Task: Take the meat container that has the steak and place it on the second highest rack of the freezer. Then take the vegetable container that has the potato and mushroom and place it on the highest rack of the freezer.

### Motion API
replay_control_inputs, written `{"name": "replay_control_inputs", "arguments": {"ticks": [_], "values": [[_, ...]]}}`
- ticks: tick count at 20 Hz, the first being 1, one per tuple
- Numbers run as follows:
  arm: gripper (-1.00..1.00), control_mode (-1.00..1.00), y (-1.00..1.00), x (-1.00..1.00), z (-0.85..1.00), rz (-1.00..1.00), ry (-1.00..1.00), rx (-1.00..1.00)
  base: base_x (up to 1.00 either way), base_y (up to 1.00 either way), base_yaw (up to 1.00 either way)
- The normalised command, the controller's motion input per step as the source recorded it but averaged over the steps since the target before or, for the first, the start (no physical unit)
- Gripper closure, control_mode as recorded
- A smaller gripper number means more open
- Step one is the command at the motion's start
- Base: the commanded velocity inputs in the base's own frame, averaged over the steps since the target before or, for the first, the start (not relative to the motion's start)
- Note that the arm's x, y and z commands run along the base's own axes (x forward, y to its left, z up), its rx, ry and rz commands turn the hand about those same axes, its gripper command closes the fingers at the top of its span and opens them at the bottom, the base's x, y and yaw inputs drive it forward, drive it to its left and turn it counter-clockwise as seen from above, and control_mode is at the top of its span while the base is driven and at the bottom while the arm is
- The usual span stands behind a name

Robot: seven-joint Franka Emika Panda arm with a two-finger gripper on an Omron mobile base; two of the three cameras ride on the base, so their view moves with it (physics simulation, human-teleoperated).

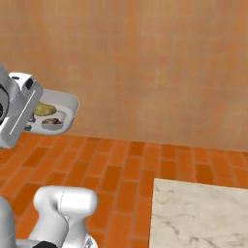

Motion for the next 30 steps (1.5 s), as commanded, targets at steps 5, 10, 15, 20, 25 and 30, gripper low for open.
{"name": "replay_control_inputs", "arguments": {"ticks": [5, 10, 15, 20, 25, 30], "values": [[1.00, 1.00, 0.00, 0.00, 0.00, 0.00, 0.00, 0.00, 1.00, -0.07, 0.66], [1.00, 1.00, 0.00, 0.00, 0.00, 0.00, 0.00, 0.00, 0.85, -0.15, 0.70], [1.00, 1.00, 0.00, 0.00, 0.00, 0.00, 0.00, 0.00, 0.08, -0.14, 0.81], [1.00, 1.00, 0.00, 0.00, 0.00, 0.00, 0.00, 0.00, -0.02, 0.00, 0.74], [1.00, 1.00, 0.00, 0.00, 0.00, 0.00, 0.00, 0.00, 0.00, 0.00, 0.69], [1.00, 1.00, 0.00, 0.00, 0.00, 0.00, 0.00, 0.00, 0.04, -0.02, 0.68]]}}
